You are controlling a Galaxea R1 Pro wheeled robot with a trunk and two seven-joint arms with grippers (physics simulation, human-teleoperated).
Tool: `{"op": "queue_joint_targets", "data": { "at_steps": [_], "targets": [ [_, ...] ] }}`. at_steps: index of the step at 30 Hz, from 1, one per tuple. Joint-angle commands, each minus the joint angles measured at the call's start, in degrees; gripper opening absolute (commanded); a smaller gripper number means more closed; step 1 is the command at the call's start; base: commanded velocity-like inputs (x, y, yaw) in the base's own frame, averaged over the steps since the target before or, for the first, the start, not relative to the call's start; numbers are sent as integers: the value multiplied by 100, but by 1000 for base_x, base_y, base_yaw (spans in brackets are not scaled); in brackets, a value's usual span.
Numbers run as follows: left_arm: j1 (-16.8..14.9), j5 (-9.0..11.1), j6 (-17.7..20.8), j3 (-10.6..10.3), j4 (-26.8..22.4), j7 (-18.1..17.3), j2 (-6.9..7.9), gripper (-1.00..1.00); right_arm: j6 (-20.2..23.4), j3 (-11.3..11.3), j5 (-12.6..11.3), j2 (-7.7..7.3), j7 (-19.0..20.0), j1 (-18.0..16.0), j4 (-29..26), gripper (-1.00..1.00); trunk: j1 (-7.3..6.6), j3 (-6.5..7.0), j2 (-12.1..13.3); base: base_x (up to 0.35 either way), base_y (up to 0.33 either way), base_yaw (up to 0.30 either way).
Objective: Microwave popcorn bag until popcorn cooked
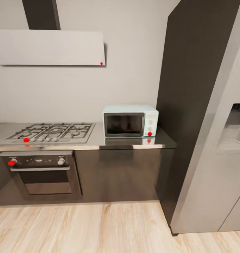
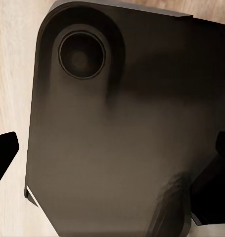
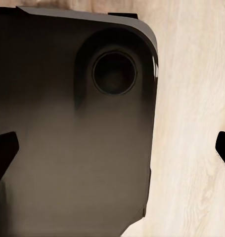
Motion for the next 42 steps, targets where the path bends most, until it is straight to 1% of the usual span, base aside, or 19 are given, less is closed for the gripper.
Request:
{"op": "queue_joint_targets", "data": {
  "at_steps": [1, 3, 6, 10, 18, 29, 33, 35, 36, 37, 39, 40, 41, 42],
  "targets": [
    [0, 35, -2, 3, -5, 4, -1, 100, -21, 8, 18, -1, -1, -3, 5, 100, 2, -5, -2, 241, 0, 0],
    [0, 35, -2, 3, -5, 4, -1, 100, -24, 7, 100, 1, -1, -3, 5, 100, 2, -5, -2, 232, 0, 0],
    [0, 35, -2, 3, -5, 4, -1, 100, -32, -7, 288, 12, -1, -3, 5, 100, 2, -5, -2, 202, 0, 0],
    [0, 35, -5, 3, -5, 4, -1, 100, -20, -9, 294, 22, -1, -3, 5, 100, 2, -5, -2, 63, 0, 21],
    [0, 41, -4, 3, -5, 4, 2, 100, -25, -9, 302, 11, -1, -3, 5, 100, 2, -5, -2, 3, 0, 175],
    [0, 39, -4, 3, -5, 4, 0, 100, -30, -9, 320, 14, -1, -3, 5, 100, 2, -5, -2, 0, 0, 9],
    [0, 39, -3, 3, -5, 4, -1, 100, -20, -14, 328, -14, 4, -3, 3, 100, 2, -5, -2, 0, 0, 0],
    [0, 38, -3, 3, -5, 4, -1, 100, -16, -14, 400, -17, 14, -3, -19, 100, 2, -5, -2, 0, 0, 0],
    [0, 36, -2, 3, -5, 4, -1, 100, 8, -22, 538, -18, 34, -8, -201, 100, 2, -5, -2, 0, 0, 0],
    [0, 36, -6, 3, -5, 4, -1, 100, 38, -27, 618, -2, 37, -9, -452, 100, 2, -5, -2, 0, 0, 0],
    [0, 35, -4, 3, -5, 4, -1, 100, 219, -33, 765, 27, 41, -11, -1150, 100, 2, -5, -2, 0, 0, 0],
    [0, 35, -5, 3, -5, 4, -1, 100, 656, -39, 839, 24, 43, -12, -2004, 100, 2, -5, -2, 0, 0, 0],
    [0, 35, -4, 3, -5, 4, -1, 100, 854, -41, 848, 25, 37, -12, -2379, 100, 2, -5, -2, 0, 0, 0],
    [0, 35, -3, 3, -5, 4, -1, 100, 1119, -47, 854, 33, 10, -12, -2902, 100, 2, -5, -2, 0, 0, 0]
  ]
}}
